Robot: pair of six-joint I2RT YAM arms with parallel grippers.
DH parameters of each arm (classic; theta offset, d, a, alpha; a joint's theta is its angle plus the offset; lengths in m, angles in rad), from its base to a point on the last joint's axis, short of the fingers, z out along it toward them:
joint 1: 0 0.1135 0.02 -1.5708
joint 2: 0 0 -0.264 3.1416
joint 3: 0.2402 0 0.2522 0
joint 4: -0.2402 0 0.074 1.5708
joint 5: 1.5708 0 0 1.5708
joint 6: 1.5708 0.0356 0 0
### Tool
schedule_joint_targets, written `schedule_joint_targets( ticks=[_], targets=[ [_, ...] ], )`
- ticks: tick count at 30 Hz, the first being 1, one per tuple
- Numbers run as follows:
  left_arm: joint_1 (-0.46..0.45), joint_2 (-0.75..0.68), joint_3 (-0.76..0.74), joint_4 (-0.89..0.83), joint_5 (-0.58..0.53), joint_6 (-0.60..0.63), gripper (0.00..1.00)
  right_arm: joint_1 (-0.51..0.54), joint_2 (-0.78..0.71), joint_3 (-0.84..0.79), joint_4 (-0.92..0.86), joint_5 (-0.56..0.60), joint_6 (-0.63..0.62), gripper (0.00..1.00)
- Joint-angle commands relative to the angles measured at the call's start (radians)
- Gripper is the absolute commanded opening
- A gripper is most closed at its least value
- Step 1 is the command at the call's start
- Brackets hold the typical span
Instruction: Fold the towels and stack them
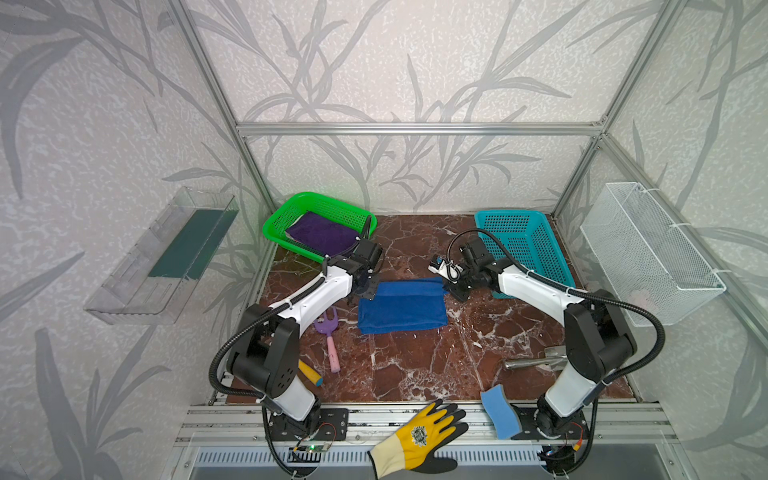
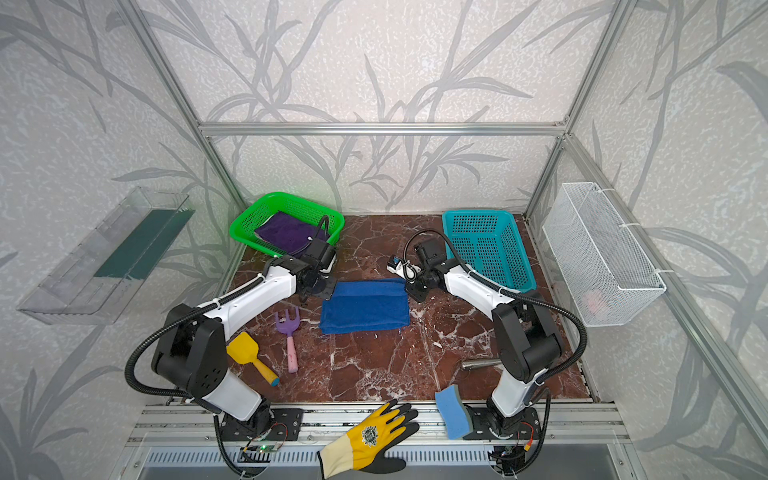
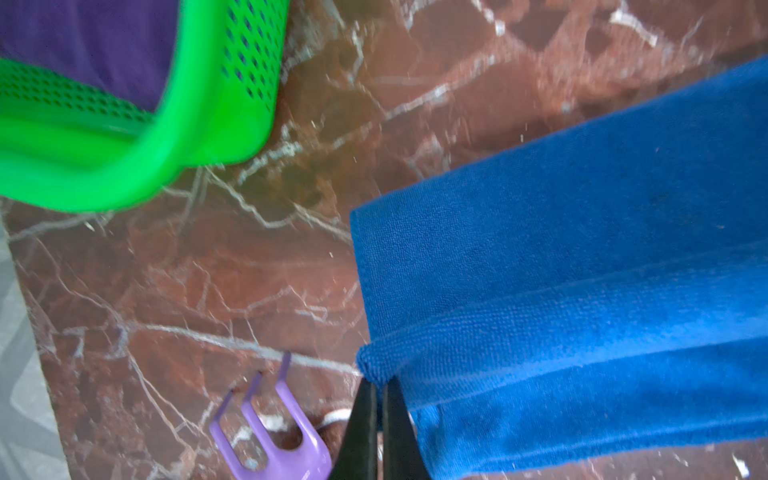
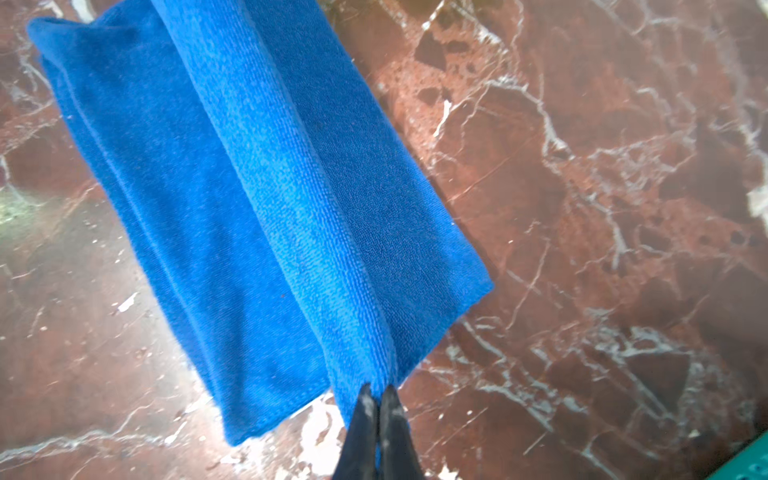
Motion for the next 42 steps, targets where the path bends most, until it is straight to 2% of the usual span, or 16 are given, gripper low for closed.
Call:
schedule_joint_targets(
  ticks=[1, 16, 33, 36, 42],
  targets=[
    [-0.021, -0.033, -0.031, -0.040, -0.016, -0.049, 0.00, 0.014, -0.032, -0.020, -0.041, 0.004, 0.047, 0.00],
    [-0.055, -0.066, -0.106, -0.061, -0.054, -0.111, 0.00, 0.055, -0.082, -0.092, -0.091, 0.029, 0.117, 0.00],
    [-0.102, 0.005, -0.139, -0.052, -0.071, -0.156, 0.00, 0.103, -0.012, -0.112, -0.131, 0.002, 0.176, 0.00],
    [-0.112, 0.024, -0.134, -0.063, -0.082, -0.163, 0.00, 0.112, 0.027, -0.111, -0.130, 0.008, 0.186, 0.01],
    [-0.123, 0.017, -0.134, -0.101, -0.096, -0.187, 0.00, 0.119, 0.025, -0.125, -0.148, 0.015, 0.190, 0.09]
  ],
)
